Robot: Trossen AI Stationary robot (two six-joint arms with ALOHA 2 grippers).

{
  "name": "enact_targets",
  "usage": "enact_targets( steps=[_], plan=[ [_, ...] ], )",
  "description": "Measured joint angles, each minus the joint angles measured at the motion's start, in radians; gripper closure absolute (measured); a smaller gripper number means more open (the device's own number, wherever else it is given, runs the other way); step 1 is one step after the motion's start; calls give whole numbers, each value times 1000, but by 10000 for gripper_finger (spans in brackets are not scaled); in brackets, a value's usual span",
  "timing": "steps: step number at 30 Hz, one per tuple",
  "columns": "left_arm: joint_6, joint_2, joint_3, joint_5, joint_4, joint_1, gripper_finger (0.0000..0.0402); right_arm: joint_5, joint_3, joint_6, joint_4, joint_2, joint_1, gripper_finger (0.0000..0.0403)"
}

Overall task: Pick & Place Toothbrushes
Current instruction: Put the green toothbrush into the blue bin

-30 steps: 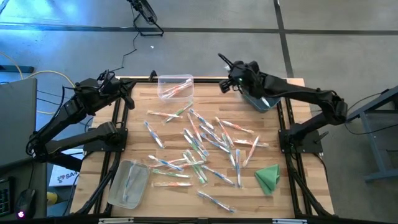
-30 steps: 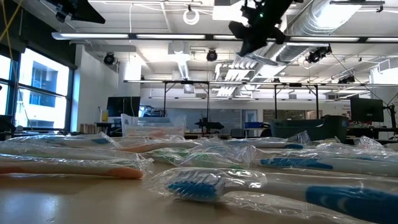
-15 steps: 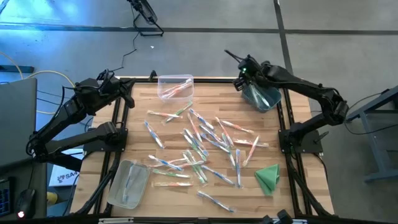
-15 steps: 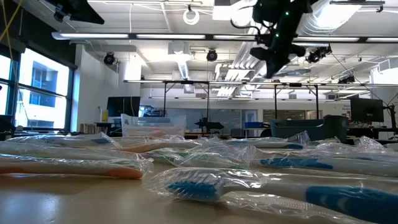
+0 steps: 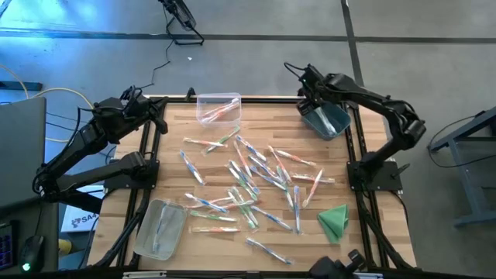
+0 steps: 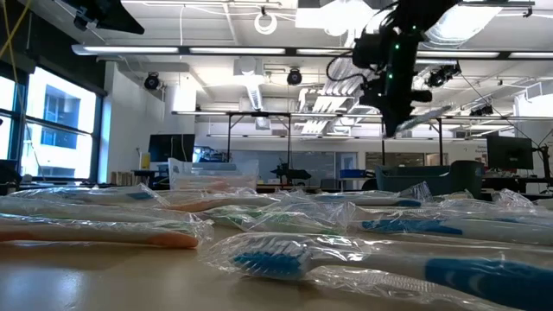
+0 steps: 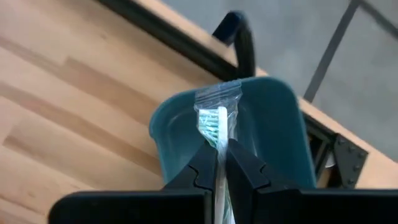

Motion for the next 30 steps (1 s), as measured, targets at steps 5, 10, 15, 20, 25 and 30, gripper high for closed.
enact_targets(
  steps=[5,10,15,20,25,30],
  plan=[
    [0,0,0,0,0,0,402,-38,0,-35,-28,62,-41,393],
    [0,0,0,0,0,0,401,-40,0,-60,-29,119,-70,393],
    [0,0,0,0,0,0,401,-44,0,-61,-30,169,-94,393],
    [0,0,0,0,0,0,401,-54,0,-74,-49,213,-107,393],
    [0,0,0,0,0,0,401,-62,0,-84,-48,239,-110,393],
    [0,0,0,0,0,0,401,-62,0,-87,-43,251,-114,393]
  ],
)
